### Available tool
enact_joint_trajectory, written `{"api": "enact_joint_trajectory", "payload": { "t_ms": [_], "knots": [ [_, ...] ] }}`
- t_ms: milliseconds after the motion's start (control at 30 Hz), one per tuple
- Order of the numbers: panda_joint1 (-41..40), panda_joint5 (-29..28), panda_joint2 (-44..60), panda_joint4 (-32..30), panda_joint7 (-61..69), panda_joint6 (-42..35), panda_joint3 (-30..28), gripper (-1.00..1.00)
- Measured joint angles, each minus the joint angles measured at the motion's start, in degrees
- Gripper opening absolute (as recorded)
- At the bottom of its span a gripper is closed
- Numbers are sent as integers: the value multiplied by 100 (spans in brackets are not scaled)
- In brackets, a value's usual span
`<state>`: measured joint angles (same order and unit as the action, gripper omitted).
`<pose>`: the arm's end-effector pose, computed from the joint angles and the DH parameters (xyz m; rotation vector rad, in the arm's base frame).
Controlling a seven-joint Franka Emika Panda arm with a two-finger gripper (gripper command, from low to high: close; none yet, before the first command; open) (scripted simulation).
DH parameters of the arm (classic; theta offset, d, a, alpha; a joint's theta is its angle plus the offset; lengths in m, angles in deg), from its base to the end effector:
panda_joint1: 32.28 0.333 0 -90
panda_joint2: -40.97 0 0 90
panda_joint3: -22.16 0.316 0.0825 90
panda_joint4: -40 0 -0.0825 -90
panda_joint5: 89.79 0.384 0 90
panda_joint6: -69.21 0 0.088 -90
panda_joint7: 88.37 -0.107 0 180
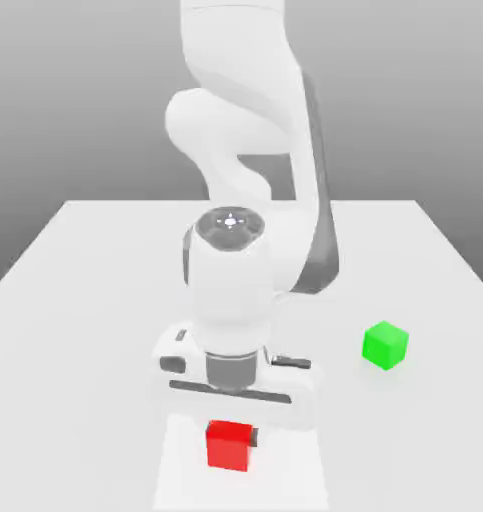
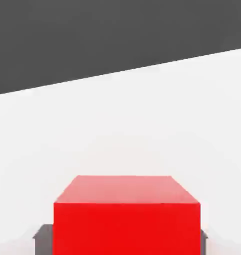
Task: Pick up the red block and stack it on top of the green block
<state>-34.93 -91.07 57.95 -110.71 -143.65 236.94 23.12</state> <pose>0.4216 -0.0104 0.1466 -2.7765 1.4689 -0.0010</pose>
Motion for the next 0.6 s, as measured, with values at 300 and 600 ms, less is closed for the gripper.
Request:
{"api": "enact_joint_trajectory", "payload": {
  "t_ms": [300, 600],
  "knots": [
    [192, 213, -1291, -277, 283, -1009, 244, -100],
    [2282, 1101, -2713, -1290, 2119, -1384, 1069, -100]
  ]
}}
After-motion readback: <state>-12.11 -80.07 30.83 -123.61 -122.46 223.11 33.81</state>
